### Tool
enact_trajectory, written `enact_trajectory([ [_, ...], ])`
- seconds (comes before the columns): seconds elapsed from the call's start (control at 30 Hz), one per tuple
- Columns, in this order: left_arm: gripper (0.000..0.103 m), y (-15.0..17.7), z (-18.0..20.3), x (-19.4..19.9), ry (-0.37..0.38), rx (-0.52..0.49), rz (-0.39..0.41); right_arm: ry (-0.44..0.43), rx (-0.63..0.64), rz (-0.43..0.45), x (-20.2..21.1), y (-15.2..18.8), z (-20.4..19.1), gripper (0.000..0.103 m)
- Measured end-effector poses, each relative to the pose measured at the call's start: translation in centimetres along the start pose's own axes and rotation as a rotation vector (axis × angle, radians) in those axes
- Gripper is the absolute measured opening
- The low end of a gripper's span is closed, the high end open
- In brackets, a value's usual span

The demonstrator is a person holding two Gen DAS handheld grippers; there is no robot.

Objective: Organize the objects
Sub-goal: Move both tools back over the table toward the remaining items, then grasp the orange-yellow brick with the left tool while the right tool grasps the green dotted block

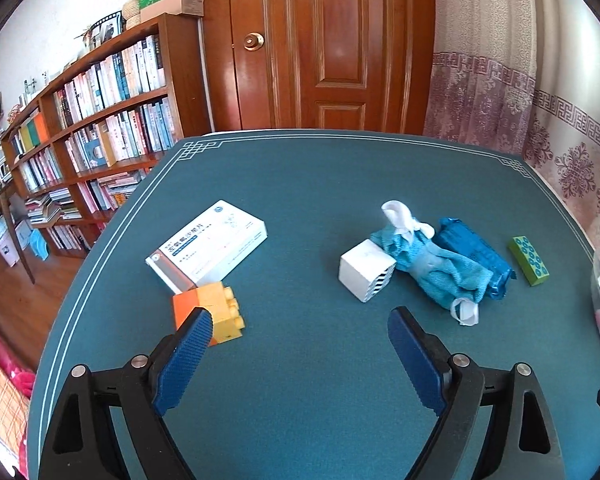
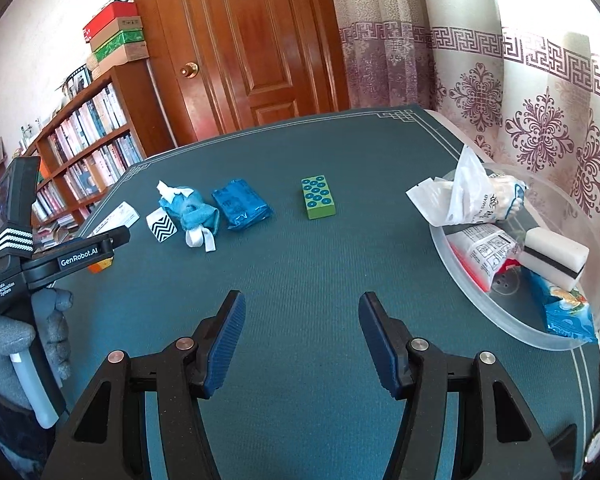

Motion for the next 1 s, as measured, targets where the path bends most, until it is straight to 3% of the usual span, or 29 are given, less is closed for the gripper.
enact_trajectory([
  [0.33,0.094,-0.1,-5.8,-1.3,-0.127,0.101,0.020,-0.009,0.041,-0.044,-2.0,0.4,-2.1,0.060],
  [0.5,0.094,0.5,-7.4,-2.8,-0.141,0.145,-0.014,-0.010,0.056,-0.057,-2.9,0.3,-2.6,0.060],
  [0.63,0.094,0.9,-7.9,-3.8,-0.105,0.177,-0.045,-0.013,0.067,-0.071,-3.6,0.4,-3.0,0.060],
  [0.73,0.081,1.1,-8.1,-4.5,-0.078,0.189,-0.066,-0.017,0.073,-0.080,-4.0,0.6,-3.3,0.060],
  [0.8,0.064,1.3,-8.0,-5.1,-0.053,0.199,-0.089,-0.017,0.078,-0.087,-4.3,0.7,-3.5,0.060],
  [0.9,0.050,1.2,-7.9,-4.9,-0.048,0.200,-0.082,-0.021,0.082,-0.098,-4.9,0.8,-3.8,0.060],
  [1.0,0.049,1.4,-7.6,-4.7,-0.043,0.186,-0.082,-0.018,0.085,-0.099,-5.2,0.5,-3.8,0.060],
])
Point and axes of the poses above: each gripper's, at about its wrist camera, not at the fingertips, and x roughly against the way its jaws point, z to its right, y to its underside, the point moved 9 cm from there along -x, roughly the way its jaws point, and after that the axes turned 5 degrees about -z, right-handed, at the moved point
